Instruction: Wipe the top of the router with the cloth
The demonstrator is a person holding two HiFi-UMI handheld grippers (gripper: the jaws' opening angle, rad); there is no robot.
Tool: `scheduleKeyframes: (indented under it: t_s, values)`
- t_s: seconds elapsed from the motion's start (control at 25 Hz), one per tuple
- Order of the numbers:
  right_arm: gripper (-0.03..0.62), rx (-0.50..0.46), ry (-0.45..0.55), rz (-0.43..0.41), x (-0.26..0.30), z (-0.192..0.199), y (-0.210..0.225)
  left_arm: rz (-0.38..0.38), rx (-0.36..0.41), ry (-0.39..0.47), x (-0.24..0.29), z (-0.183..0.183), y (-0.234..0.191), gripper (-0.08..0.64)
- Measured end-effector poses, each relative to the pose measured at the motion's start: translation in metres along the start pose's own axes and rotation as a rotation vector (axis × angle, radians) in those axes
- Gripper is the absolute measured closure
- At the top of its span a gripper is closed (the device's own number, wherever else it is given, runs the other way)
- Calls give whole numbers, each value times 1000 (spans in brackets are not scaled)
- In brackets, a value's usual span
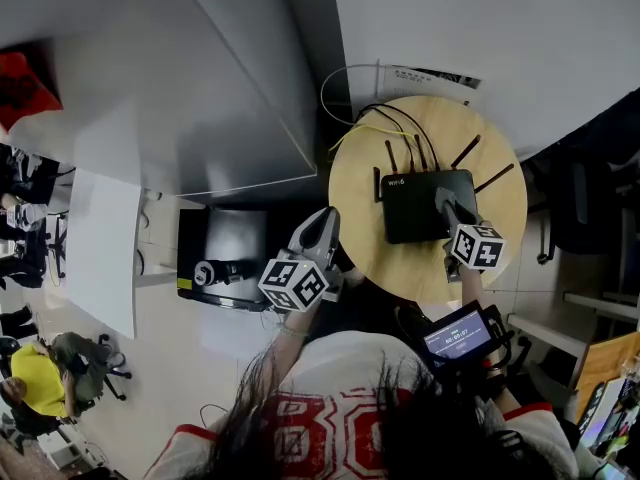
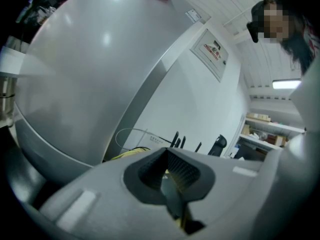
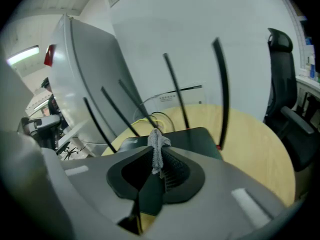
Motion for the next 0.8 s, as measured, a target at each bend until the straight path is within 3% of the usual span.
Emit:
scheduleKeyframes:
  t_s: [0.2,0.36,0.6,0.8]
  values:
    - [549,-86,-58,-152,20,17,-67,26,10,-9,-3,4,5,560]
    - [549,-129,-103,-224,29,31,-104,38,20,-14,-10,4,7,560]
    - [549,-170,-143,-231,36,43,-116,28,25,0,-23,3,4,560]
    - [549,-148,-133,-203,31,47,-104,22,19,1,-28,4,1,560]
Point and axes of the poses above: the fingertips, and each gripper's own axes: x forward along the fingers, y to its right, z out of its underside, the point moved 10 cm from there along -x, backward along the fingers, and after that the axes turned 8 degrees about -y, right-handed, at the moved point
